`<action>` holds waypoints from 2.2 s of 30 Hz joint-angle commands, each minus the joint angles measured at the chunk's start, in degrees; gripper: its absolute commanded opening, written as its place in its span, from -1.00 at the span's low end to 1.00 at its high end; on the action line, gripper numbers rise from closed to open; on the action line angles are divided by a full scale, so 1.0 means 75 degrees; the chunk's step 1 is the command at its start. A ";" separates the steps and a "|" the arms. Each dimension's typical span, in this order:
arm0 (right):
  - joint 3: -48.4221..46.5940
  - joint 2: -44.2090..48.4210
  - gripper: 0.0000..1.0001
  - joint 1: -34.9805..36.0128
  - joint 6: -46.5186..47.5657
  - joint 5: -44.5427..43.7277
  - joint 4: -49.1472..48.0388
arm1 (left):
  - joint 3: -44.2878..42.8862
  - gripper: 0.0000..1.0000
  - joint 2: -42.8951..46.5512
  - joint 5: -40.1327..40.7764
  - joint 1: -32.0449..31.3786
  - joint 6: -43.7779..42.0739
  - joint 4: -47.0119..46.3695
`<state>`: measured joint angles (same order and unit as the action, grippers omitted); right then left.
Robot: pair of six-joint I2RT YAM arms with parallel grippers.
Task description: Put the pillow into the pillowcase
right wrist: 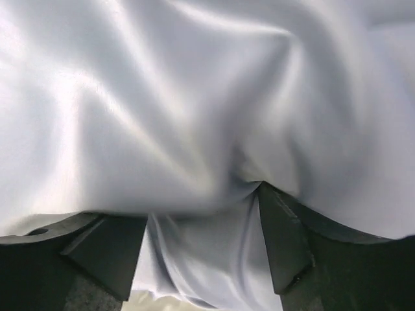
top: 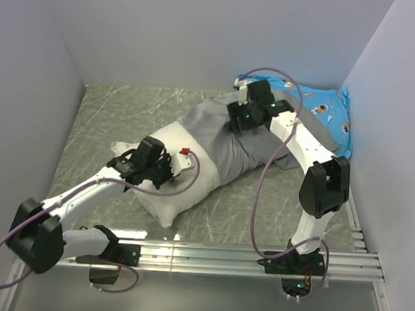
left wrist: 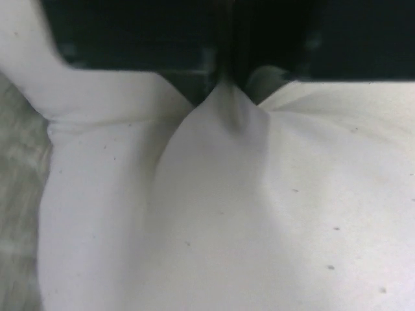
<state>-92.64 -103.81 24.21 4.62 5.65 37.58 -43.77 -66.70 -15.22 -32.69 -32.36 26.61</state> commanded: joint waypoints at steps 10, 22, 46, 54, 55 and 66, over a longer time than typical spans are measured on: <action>0.2060 0.3770 0.45 -0.0135 -0.0475 0.1121 -0.0253 | -0.0609 -0.99 -0.1396 -0.2341 0.0597 0.3916 -0.1123; 0.1935 0.2560 0.28 0.1939 -0.0569 0.0234 -0.0312 | -0.0434 -0.99 -0.0916 -0.2318 0.0608 0.4268 -0.1099; -0.1008 0.1689 -1.00 0.2936 -0.1508 0.5821 -0.0266 | -0.0528 -0.99 0.1182 -0.4838 0.1627 0.8381 -0.4217; -0.0971 0.2403 -1.00 0.2936 -0.2197 0.6956 -0.0874 | 0.0667 -0.99 0.0866 -0.5457 0.2669 1.0990 -0.6696; -0.1088 0.2462 -1.00 0.2948 -0.2419 0.7039 -0.1060 | 0.0679 -0.99 0.0796 -0.5563 0.3019 1.1853 -0.7025; -0.2531 0.2017 -1.00 0.2727 -0.2833 0.7593 -0.1204 | 0.1078 -0.99 0.0103 -0.6021 0.2906 1.5483 -1.0043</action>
<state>-105.49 -91.64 42.68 -15.51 50.19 35.83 -35.57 -65.84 -65.49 -8.16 77.38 -40.64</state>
